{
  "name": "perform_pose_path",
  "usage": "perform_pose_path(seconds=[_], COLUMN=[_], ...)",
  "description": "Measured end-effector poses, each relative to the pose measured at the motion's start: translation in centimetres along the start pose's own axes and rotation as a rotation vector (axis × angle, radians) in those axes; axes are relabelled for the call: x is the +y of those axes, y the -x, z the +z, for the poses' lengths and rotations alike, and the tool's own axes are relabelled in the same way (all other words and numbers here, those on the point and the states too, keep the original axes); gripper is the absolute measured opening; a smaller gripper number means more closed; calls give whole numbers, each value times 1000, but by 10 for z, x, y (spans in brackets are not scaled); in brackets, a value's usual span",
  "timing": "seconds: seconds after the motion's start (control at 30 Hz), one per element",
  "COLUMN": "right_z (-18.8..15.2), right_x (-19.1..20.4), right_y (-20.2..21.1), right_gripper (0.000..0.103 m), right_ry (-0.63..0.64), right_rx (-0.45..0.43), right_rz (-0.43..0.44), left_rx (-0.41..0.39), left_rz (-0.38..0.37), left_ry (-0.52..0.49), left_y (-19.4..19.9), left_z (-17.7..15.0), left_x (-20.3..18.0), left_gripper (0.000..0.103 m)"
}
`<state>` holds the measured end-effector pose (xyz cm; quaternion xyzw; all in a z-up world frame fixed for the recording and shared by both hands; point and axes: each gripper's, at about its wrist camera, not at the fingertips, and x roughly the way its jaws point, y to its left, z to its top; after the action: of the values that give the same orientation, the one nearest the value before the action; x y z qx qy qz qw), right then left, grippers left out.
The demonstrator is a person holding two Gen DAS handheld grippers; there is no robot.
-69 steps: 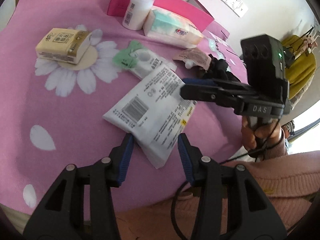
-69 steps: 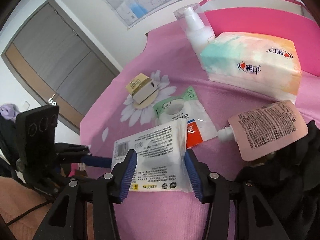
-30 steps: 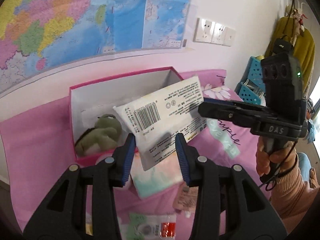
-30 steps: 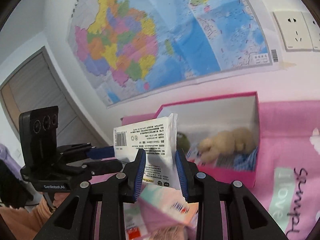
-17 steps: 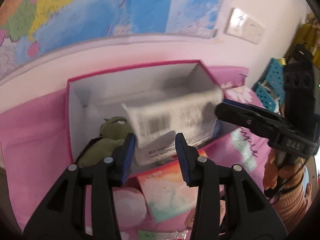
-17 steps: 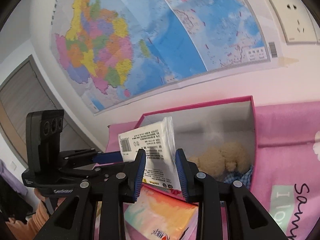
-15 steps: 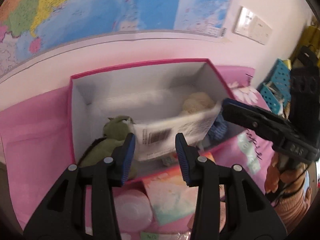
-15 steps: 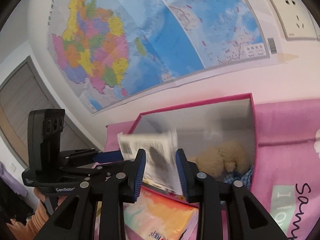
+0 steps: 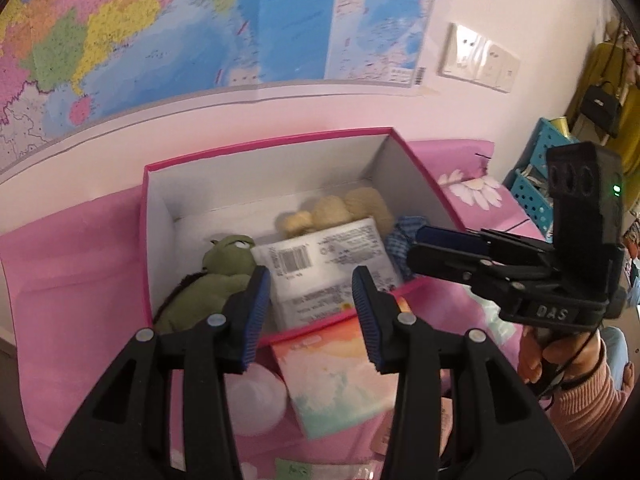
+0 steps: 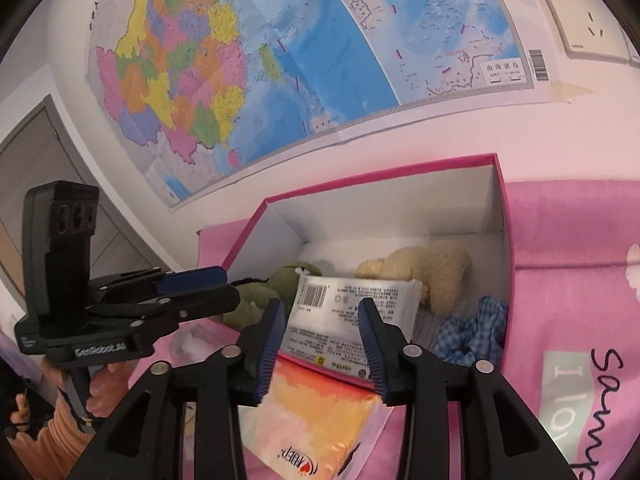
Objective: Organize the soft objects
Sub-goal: 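Lower the white packet into the box and open the right gripper, then move the right gripper to the black cloth and close on it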
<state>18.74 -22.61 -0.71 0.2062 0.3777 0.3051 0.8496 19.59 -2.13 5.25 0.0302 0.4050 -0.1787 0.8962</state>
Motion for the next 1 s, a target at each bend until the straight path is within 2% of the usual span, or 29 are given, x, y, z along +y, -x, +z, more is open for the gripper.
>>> perform_pose_path(seconds=[0.27,0.43,0.57,0.63,0.8,1.0], right_z=[-18,-34,-56,-70,-105,-139], right_x=[8,13,14,14,9,1], right_y=[39,69,85,89,84,69], right_gripper=[48,54,57,62,66,70], right_ry=[22,39,53,67,87,113], right_rx=[-37,-51,-18,18,120,234], right_rz=[30,58,61,38,-14,-87], left_rx=[-104,-116,-88,-62,32,98], left_rz=[-122,-195,-249,-262,-317,-335], left_ry=[-44,-68,-74,-79,-68,-42], left_y=[47,63,64,59,40,26], left_z=[-37,-65,-90,-101,-131,-152], left_x=[-23,-38,-51,-56,-71,-78], left_gripper=[50,52,52,52,52,52])
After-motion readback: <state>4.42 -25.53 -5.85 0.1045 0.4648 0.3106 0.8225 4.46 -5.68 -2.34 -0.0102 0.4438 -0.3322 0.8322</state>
